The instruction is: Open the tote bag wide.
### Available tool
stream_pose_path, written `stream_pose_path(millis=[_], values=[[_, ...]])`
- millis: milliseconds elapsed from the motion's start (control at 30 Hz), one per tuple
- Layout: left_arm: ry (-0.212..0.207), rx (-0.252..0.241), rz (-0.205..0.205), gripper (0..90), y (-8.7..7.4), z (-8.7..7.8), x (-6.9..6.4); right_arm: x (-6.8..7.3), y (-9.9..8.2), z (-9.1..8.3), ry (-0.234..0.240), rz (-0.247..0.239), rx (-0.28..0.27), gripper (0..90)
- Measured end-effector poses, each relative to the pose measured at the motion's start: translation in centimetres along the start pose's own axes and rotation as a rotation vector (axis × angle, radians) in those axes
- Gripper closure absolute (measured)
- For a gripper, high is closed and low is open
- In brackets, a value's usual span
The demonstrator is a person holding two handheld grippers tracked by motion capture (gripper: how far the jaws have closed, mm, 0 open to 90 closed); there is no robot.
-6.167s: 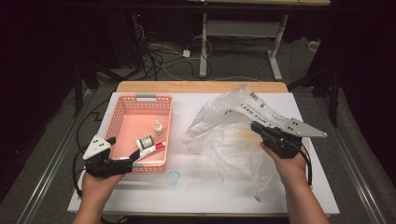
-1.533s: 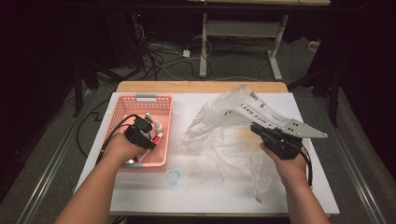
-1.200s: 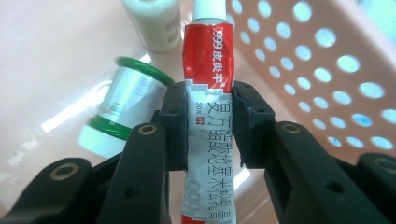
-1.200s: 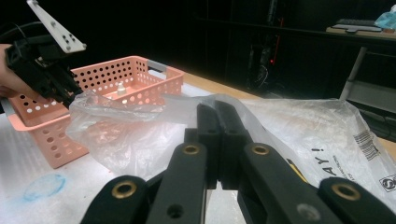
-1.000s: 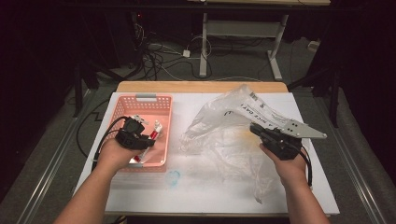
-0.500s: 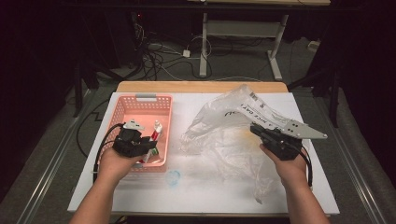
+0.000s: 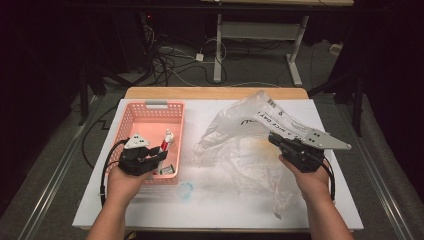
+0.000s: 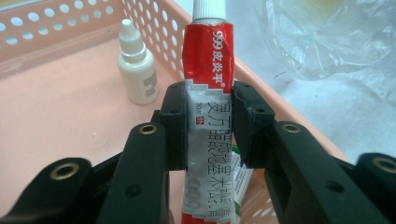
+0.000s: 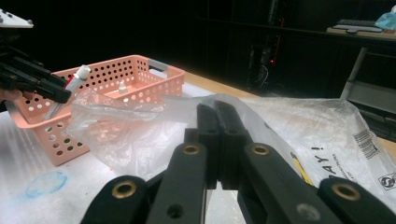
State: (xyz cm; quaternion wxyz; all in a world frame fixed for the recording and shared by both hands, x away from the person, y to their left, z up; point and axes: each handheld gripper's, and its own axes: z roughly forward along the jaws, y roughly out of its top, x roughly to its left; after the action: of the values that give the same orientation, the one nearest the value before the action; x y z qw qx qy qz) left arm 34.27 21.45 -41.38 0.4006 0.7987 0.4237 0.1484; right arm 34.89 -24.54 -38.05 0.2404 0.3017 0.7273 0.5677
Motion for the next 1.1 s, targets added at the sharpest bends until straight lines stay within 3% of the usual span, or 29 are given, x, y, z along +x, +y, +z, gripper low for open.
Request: stream_pose_path(millis=[100,433,800,1100], values=[[0.001,-0.014,0.010,67.1,-0.1,-0.2,0.0,-0.1,-0.1,0.0,0.002,0.001,0.002,90.0],[-0.025,-0.091,-0.012,67.1,0.0,-1.1,0.1,0.0,-0.1,0.1,0.002,0.003,0.006,90.0],[-0.021,-0.175,0.034,67.2,1.6,-2.6,-1.6,0.1,0.1,0.0,0.002,0.003,-0.002,90.0],[-0.060,-0.203,0.044,67.2,2.3,-3.0,-2.7,0.1,0.2,0.1,0.007,0.002,-0.009,90.0]])
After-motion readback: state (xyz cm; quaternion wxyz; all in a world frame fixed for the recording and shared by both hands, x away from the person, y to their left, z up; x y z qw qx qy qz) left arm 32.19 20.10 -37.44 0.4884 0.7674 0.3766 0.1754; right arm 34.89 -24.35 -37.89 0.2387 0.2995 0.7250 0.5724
